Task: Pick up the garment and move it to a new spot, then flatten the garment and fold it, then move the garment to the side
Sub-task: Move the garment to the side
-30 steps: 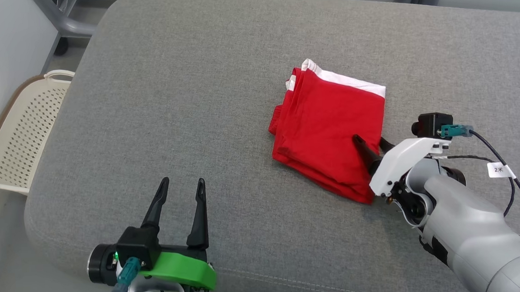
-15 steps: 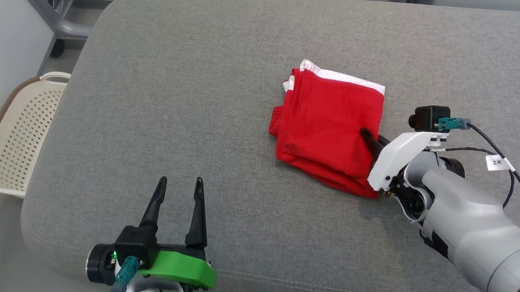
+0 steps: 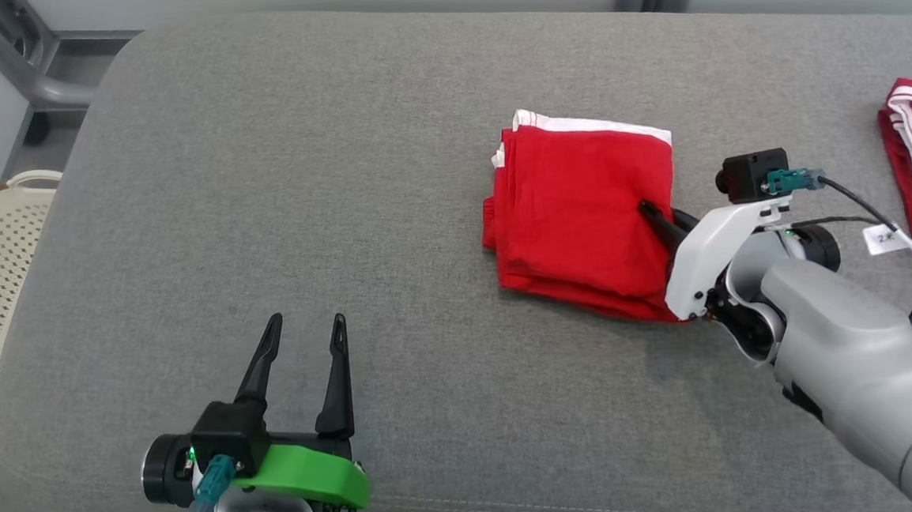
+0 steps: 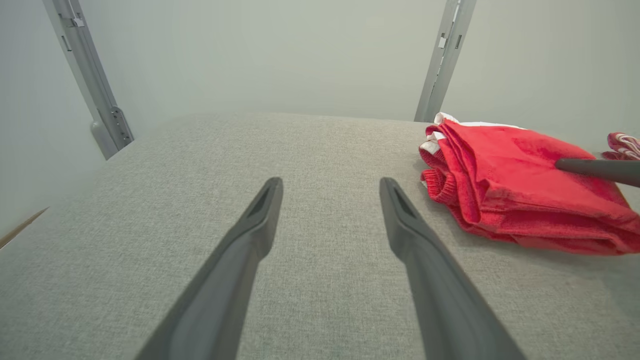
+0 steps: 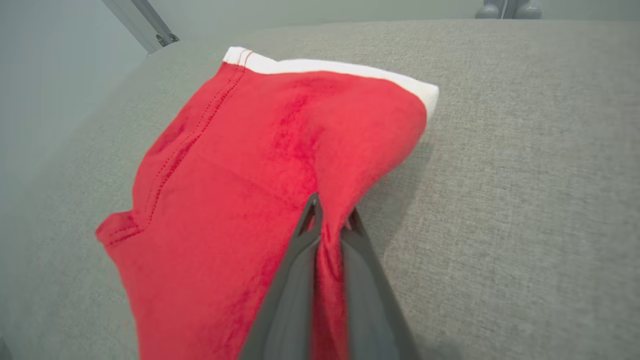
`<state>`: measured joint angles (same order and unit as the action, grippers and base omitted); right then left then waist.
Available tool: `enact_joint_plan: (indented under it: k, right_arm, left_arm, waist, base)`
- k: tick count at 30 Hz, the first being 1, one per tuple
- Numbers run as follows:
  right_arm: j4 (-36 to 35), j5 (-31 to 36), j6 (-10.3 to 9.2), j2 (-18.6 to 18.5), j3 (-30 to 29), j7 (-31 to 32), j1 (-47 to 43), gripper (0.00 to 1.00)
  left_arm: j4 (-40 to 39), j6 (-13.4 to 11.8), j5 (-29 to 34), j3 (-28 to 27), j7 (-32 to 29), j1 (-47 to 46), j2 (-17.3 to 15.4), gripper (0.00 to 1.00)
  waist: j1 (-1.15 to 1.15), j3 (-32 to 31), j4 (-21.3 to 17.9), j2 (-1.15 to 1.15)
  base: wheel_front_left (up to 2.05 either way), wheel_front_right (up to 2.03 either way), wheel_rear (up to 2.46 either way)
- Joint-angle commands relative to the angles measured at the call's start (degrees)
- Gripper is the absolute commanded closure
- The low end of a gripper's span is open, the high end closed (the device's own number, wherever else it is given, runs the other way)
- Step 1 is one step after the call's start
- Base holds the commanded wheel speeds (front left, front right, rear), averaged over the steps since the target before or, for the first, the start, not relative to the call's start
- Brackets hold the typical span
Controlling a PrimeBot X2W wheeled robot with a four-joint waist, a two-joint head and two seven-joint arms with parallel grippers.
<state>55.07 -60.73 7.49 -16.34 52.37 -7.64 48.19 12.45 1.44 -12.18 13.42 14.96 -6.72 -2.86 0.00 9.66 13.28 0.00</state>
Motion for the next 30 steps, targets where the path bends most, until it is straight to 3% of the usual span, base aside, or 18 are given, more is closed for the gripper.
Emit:
enact_joint_plan:
  k: [1,16,30]
  right_arm:
    - [-0.65,0.43,-0.01,-1.16,0.67,0.38,1.14,1.0]
    - [-8.14,1.46,-0.01,-13.32,9.68,7.69,9.6,1.0]
    - [-14.34,-1.3,-0.01,-24.45,14.54,13.85,17.52,1.0]
  left_arm:
    - [-0.29,-0.02,0.5,-0.34,0.23,0.25,-0.09,0.0]
    - [-2.11,1.64,3.48,-3.83,0.23,-1.35,-1.14,0.0]
    - [-2.97,2.66,4.85,-5.26,0.23,-1.95,-2.12,0.0]
  waist:
    - [0.0,0.13,-2.06,0.0]
    - [0.0,3.46,-10.68,0.0]
    - [0.0,5.44,-13.52,0.0]
  base:
    - [0.0,0.0,0.0]
    - [0.0,0.0,0.0]
    - [0.0,0.0,0.0]
